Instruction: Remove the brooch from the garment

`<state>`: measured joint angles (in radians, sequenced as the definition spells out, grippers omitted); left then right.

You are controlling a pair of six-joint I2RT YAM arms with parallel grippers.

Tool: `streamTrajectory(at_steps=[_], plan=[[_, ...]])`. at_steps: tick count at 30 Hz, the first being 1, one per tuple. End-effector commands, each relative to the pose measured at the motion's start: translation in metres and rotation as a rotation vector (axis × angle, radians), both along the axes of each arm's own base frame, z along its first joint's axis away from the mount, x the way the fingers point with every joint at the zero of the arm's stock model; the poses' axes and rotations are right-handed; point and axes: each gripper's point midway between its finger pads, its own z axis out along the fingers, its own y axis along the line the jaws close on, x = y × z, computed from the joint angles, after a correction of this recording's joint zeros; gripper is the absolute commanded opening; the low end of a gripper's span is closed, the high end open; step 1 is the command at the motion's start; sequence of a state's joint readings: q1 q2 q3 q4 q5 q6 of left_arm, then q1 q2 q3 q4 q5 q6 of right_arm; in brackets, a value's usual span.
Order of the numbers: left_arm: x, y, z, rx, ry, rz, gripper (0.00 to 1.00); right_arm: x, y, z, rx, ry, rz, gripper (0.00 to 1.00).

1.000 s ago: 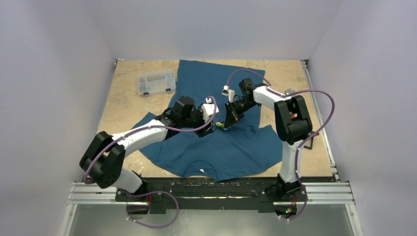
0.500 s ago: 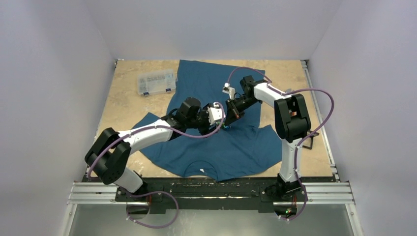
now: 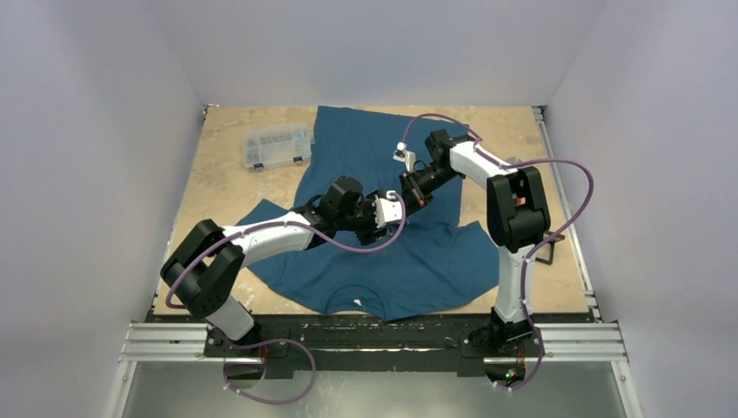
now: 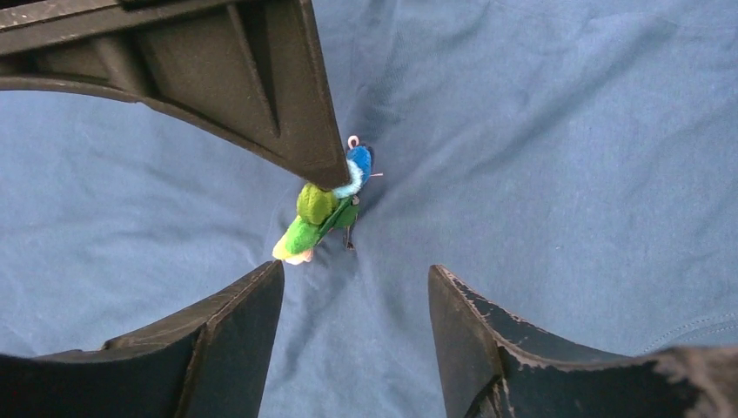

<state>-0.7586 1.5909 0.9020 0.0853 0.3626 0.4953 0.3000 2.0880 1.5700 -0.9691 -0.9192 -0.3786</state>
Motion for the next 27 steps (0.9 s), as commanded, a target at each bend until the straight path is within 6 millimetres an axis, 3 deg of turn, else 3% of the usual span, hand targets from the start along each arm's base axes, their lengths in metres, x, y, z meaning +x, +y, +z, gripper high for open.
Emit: streamTrajectory(at_steps=[1,10,27], plan=[[0.008,-0.013,0.024,-0.052,-0.064,-0.036,0.59,0.008,0.005,0.014,0.047,0.004,-0.010,0.00],[0.007,-0.009,0.022,-0.066,0.007,0.019,0.50,0.024,-0.005,0.006,0.052,0.074,-0.108,0.00],[0.005,0.007,0.013,-0.052,0.111,0.089,0.43,0.038,-0.019,-0.028,0.013,0.165,-0.230,0.00]])
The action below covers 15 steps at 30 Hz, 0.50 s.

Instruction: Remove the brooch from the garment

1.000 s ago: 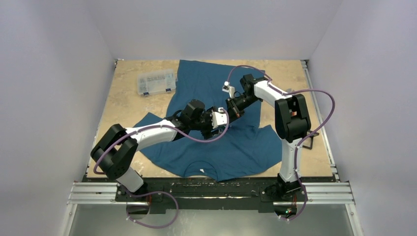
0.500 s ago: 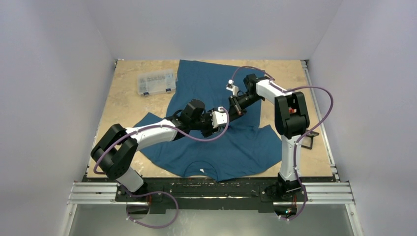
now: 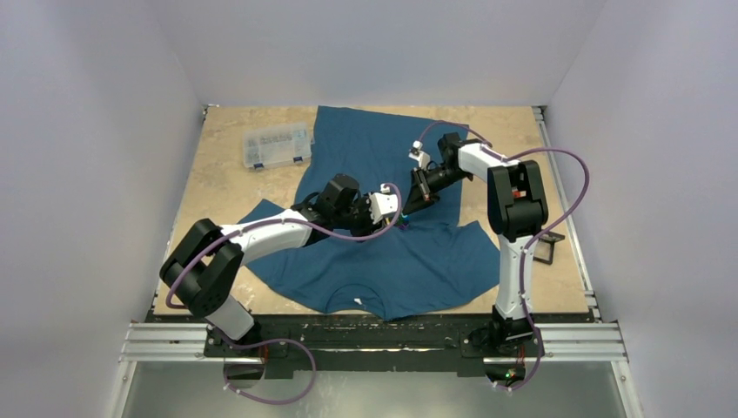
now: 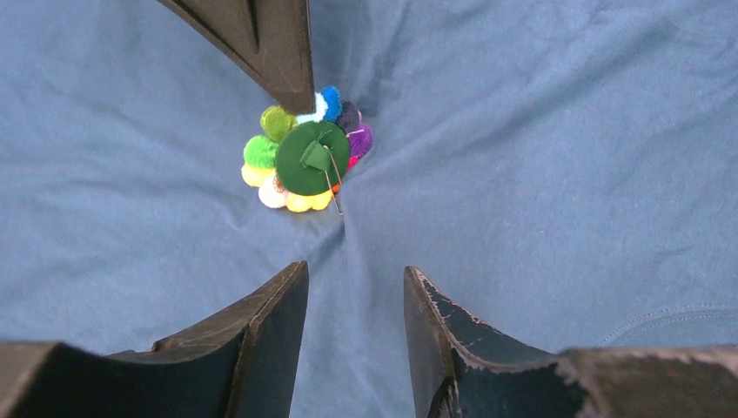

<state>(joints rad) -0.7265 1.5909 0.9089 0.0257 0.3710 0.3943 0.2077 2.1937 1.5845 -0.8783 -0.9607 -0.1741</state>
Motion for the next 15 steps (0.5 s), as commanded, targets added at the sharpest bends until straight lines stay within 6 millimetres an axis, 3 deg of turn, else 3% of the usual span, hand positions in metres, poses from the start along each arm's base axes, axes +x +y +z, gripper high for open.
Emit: streamTrajectory(at_steps=[1,8,15], plan=[[0.006,-0.006,0.020,-0.049,-0.008,0.014,0.43,0.007,-0.001,-0.003,0.008,-0.010,-0.019,0.00],[0.006,-0.004,0.008,-0.032,0.037,0.043,0.42,0.001,0.001,-0.002,0.035,0.005,0.006,0.00],[0.011,-0.002,-0.004,-0.024,0.076,0.097,0.47,-0.003,0.002,0.002,0.052,0.003,0.017,0.00]])
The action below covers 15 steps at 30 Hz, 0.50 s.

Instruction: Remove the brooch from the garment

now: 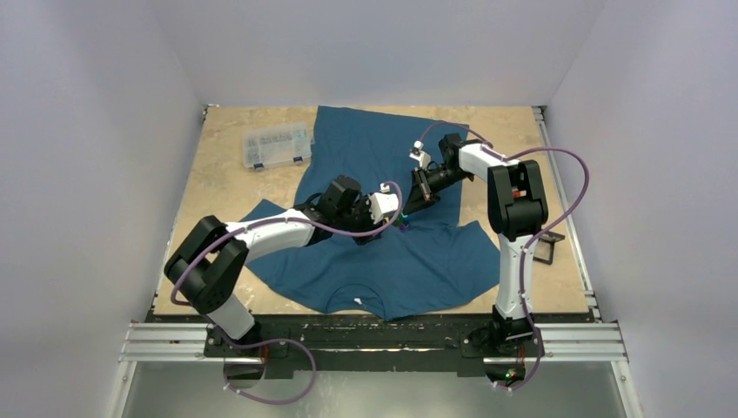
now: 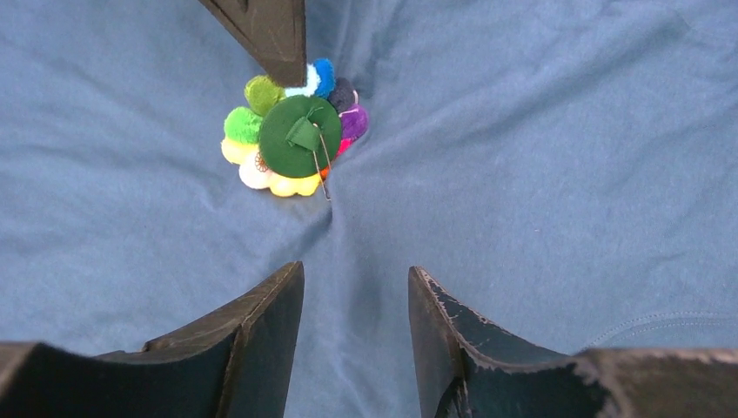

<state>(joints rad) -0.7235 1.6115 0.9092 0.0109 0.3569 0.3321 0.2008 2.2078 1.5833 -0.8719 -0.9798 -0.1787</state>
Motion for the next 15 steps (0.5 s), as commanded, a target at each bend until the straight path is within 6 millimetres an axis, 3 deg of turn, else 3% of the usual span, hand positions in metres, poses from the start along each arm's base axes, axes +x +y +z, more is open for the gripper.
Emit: streamTrajectory(at_steps=[1,6,15], plan=[[0.015,-0.006,0.004,-0.036,0.026,0.063,0.46,-0.006,0.002,0.006,0.035,-0.008,0.023,0.00],[0.025,-0.007,0.000,-0.085,0.117,0.154,0.43,-0.022,-0.002,0.003,0.029,-0.020,0.034,0.00],[0.016,-0.006,-0.021,-0.082,0.228,0.188,0.37,-0.046,-0.007,-0.004,0.030,-0.038,0.024,0.00]])
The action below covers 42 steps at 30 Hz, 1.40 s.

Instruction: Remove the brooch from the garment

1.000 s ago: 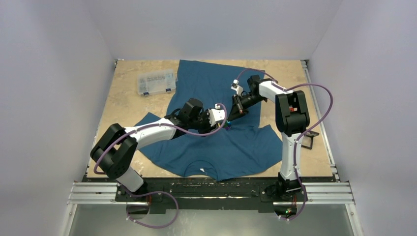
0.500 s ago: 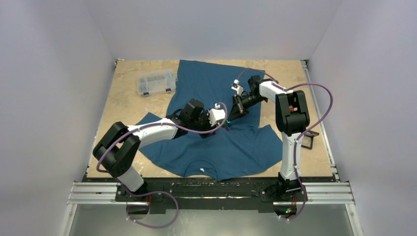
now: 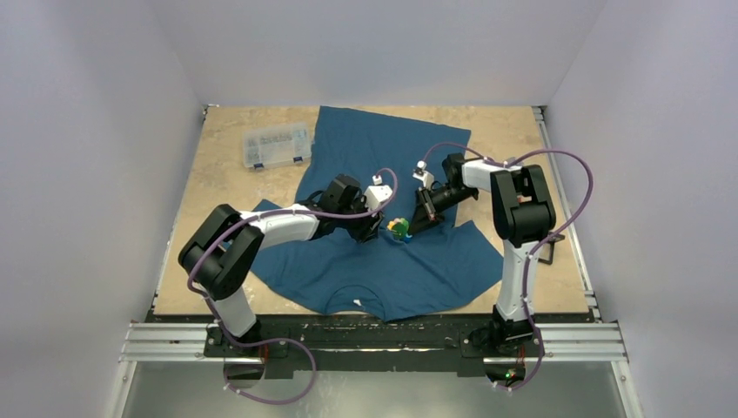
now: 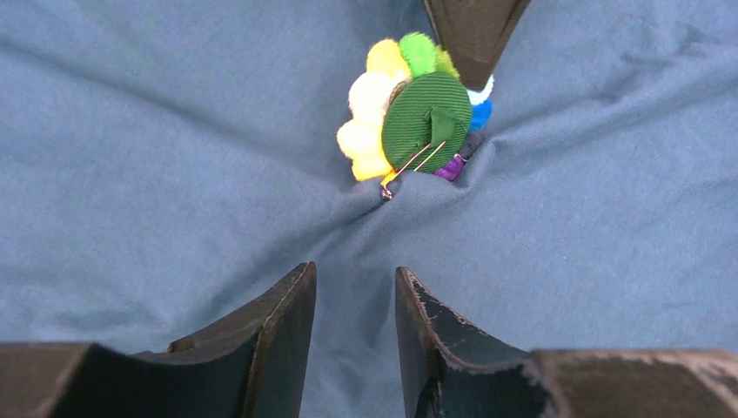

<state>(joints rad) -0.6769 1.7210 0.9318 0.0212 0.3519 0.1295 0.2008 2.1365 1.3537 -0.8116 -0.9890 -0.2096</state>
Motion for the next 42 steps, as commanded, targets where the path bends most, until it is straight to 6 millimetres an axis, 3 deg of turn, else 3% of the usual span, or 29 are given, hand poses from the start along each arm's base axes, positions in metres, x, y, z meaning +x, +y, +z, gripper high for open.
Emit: streamTrajectory(at_steps=[1,8,16,22,26,29,34,38,42], plan=[[0.004,-0.015,0.012,-0.076,0.031,0.016,0.34,0.003,0.003,0.019,0.041,-0.124,0.005,0.00],[-0.003,-0.022,0.009,-0.112,0.090,0.008,0.26,0.001,0.011,0.018,0.055,-0.133,0.005,0.03],[-0.007,-0.033,0.001,-0.152,0.167,0.018,0.05,-0.008,0.029,0.016,0.100,-0.104,0.017,0.00],[-0.014,-0.037,0.004,-0.184,0.202,0.006,0.02,-0.012,0.048,0.026,0.154,-0.108,0.033,0.00],[-0.018,-0.038,0.005,-0.202,0.230,0.011,0.03,-0.006,0.054,0.025,0.159,-0.104,-0.012,0.00],[-0.020,-0.028,0.008,-0.207,0.248,0.038,0.16,-0.004,0.052,0.017,0.136,-0.115,-0.018,0.00],[-0.008,0.000,0.039,-0.299,0.265,0.102,0.29,-0.007,0.045,0.001,0.086,-0.136,-0.018,0.00],[0.003,0.009,0.062,-0.360,0.262,0.134,0.30,-0.007,0.043,-0.008,0.060,-0.142,-0.029,0.00],[0.003,-0.001,0.065,-0.411,0.326,0.129,0.29,-0.006,0.042,-0.012,0.049,-0.141,-0.035,0.00]])
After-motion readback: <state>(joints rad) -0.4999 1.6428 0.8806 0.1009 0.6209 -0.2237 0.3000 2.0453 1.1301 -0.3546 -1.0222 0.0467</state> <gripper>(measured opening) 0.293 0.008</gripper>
